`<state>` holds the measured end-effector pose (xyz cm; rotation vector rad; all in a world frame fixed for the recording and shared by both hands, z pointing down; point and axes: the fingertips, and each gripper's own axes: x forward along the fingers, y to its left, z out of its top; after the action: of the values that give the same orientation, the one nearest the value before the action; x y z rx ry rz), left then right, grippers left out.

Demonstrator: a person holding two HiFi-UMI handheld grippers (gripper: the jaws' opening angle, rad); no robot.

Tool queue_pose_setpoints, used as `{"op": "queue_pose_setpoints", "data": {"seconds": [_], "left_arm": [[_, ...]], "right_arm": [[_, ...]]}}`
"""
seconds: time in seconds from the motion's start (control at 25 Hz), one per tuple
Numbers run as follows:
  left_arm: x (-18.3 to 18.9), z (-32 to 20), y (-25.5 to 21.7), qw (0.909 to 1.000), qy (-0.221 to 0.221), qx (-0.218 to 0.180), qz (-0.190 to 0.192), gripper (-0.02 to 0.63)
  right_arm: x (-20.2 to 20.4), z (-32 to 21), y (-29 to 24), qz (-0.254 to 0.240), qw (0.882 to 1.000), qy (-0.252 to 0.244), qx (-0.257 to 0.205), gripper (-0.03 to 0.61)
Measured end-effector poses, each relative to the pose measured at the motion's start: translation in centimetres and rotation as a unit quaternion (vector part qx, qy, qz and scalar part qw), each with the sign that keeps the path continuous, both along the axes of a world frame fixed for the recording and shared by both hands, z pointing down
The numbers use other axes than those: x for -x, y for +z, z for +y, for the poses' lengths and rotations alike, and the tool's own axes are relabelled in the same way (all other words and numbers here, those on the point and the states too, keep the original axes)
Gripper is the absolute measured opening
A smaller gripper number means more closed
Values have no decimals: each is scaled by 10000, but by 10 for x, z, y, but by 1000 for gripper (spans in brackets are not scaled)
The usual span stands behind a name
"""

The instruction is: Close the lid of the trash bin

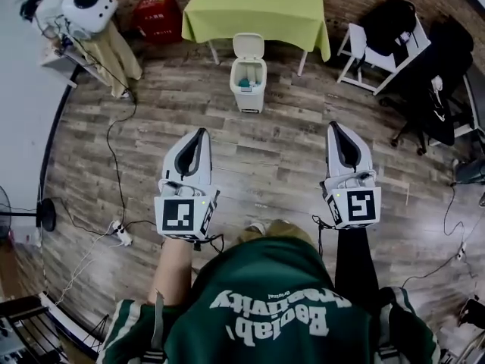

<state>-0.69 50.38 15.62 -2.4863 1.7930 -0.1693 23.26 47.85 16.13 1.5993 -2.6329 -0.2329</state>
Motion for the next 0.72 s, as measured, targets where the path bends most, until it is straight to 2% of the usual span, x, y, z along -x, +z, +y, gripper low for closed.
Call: {"op": "queue_pose_setpoints", "data": {"seconds": [0.28, 0.6, 0.72], "left_arm": [[-5, 15, -11, 9999, 106, -117, 8, 8], [0, 26, -20, 9992, 231, -318, 74, 8], [4, 27, -23, 9991, 206, -373, -47, 8]], "right_arm": [[12, 25, -7, 2, 10000, -69, -53, 13], [19, 39, 0, -60, 9998, 177, 30, 14], [22, 41, 2, -118, 9996, 243, 45, 14]]}}
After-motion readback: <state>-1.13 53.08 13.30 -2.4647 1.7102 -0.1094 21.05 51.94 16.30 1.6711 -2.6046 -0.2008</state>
